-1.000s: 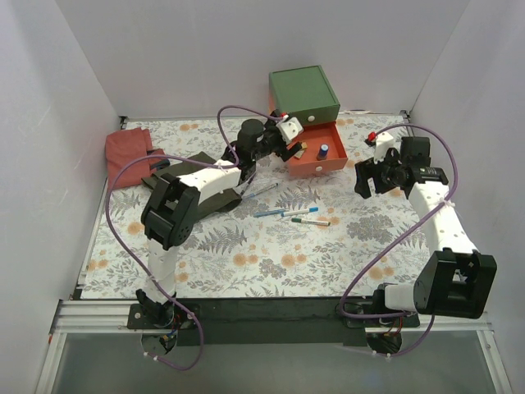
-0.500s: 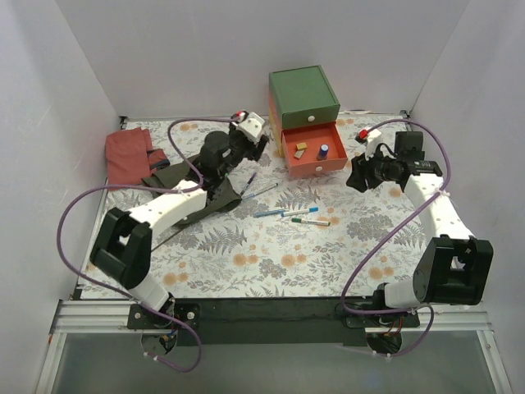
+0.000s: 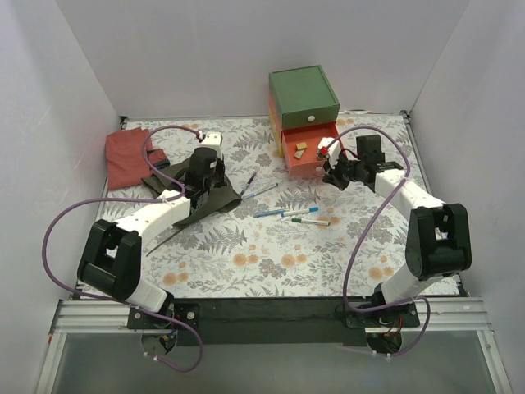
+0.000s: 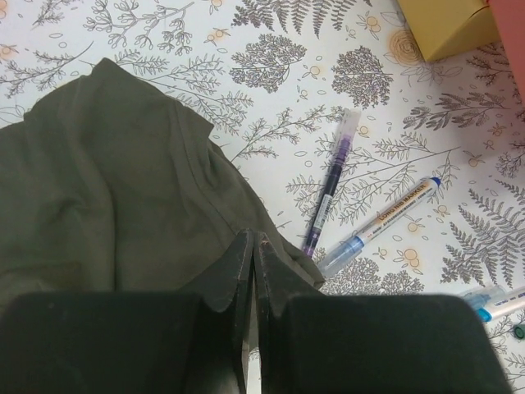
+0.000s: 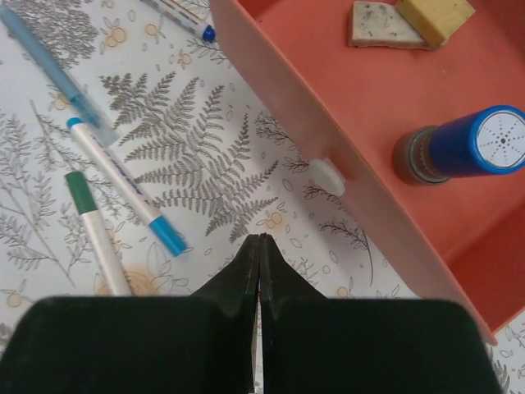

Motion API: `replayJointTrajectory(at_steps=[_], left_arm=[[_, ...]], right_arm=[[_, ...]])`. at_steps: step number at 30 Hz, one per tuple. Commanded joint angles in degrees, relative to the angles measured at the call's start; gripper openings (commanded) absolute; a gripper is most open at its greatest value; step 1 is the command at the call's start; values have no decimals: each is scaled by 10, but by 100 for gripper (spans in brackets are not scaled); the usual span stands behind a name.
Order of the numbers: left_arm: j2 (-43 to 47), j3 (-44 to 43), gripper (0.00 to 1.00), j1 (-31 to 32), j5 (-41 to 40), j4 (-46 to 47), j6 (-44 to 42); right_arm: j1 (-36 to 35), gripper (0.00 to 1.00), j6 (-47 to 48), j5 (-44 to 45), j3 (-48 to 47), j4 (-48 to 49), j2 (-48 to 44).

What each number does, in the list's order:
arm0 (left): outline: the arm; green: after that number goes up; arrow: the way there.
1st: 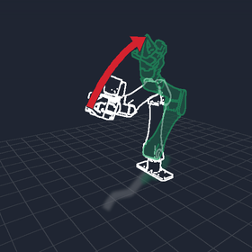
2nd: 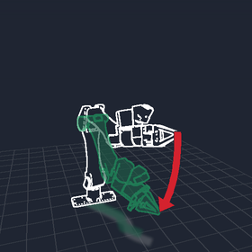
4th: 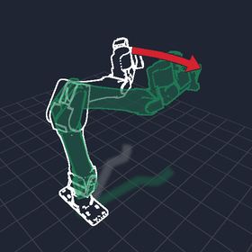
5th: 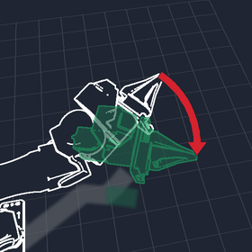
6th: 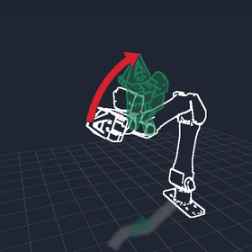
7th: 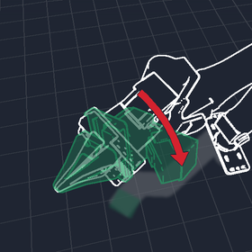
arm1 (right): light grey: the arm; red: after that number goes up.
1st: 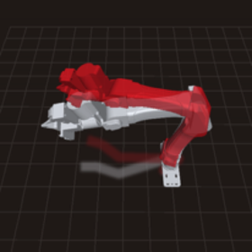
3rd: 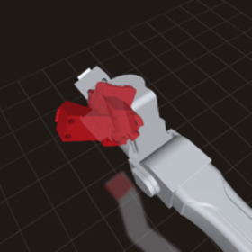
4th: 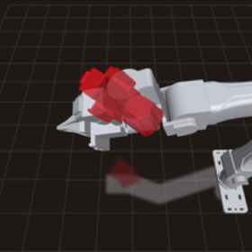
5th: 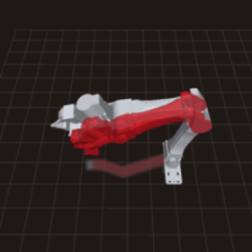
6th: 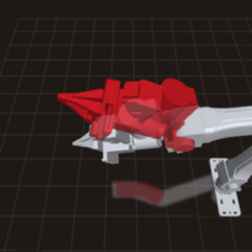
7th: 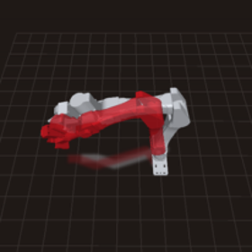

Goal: Sort the stationery into containers
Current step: Close the drawer in the storage box.

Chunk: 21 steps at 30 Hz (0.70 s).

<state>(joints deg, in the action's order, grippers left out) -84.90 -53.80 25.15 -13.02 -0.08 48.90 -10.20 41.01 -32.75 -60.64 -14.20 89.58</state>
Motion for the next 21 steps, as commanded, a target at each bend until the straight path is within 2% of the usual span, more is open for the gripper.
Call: replayJointTrajectory(at_steps=[1,10,21], left_arm=[[-3,-17,0,2,-9,-3,14],[-23,-25,0,2,1,-3,12],[-23,-14,0,2,9,-3,2]], right_arm=[[-11,1,-3,33,-55,86,34],[-23,1,-60,88,-130,188,104],[-23,1,-98,167,-250,274,242]])
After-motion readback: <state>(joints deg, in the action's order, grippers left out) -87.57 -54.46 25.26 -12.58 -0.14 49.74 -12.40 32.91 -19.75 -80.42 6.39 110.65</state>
